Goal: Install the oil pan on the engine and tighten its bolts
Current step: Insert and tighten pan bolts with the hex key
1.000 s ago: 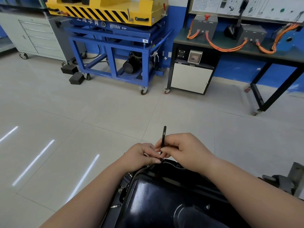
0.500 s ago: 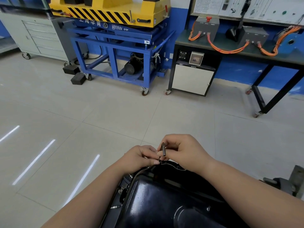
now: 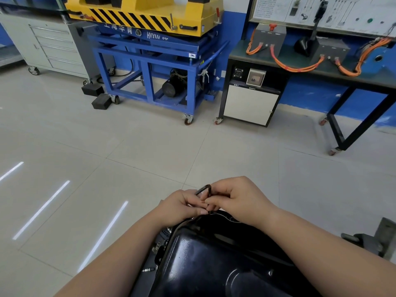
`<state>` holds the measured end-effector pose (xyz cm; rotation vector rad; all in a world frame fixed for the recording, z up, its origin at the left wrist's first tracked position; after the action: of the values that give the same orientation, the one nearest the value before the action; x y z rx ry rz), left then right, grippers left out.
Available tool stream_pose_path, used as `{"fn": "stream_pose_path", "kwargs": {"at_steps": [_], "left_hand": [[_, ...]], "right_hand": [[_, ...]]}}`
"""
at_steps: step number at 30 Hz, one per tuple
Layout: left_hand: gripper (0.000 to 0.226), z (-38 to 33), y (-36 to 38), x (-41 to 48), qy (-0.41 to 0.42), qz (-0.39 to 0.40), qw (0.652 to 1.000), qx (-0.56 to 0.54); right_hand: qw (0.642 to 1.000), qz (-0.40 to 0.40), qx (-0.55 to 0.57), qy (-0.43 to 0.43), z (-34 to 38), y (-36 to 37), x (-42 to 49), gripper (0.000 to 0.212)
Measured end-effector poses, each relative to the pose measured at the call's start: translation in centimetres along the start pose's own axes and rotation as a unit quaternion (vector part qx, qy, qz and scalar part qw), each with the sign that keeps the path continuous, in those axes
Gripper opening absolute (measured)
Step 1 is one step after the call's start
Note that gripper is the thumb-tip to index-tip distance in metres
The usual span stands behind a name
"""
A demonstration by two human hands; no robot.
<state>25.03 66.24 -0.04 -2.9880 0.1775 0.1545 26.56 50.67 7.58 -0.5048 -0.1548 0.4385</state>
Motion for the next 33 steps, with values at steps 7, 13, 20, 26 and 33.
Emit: {"fn": "stream_pose_path", "kwargs": {"at_steps": [7,13,20,26,33], "left_hand": [[0.03,0.5,-0.4,-0.1,-0.01,0.005,1.0,0.007],[0.025,0.3,-0.2,-0.1,-0.012,0.0,1.0,0.009],[0.028,0.2,0.0,-0.3,-0.002,-0.018,1.0,0.008],[0.013,0.5,-0.5,-0.6,-0.026,-0.022,0.999,0.001],[0.028,-1.0,0.0,-1.3,-0.014,-0.032,0.999,-0.037]], "right_hand": [[0.999,-0.024,-0.029,-0.022,-0.5,0.3,0.3,0.008],[0.999,-0.008,-0.031,-0.035,-0.3,0.3,0.3,0.016],[0.995,0.016,-0.076,-0.055,-0.3,0.3,0.2,0.009],[0.999,-0.011,-0.033,-0.007,-0.7,0.4,0.5,0.011],[0.998,-0.013,-0.056,-0.02,-0.6,0.5,0.8,0.018]]}}
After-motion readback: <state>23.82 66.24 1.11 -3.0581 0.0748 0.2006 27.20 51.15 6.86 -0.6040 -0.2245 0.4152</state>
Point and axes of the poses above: each hand's wrist, its own x-axis towards the middle knuckle, its own y-axis out of the palm, z = x × y, the point moved 2 cm from there along x, towards the middle knuckle, and after that the axes turned 12 degrees about -z, right-handed, at the moved point
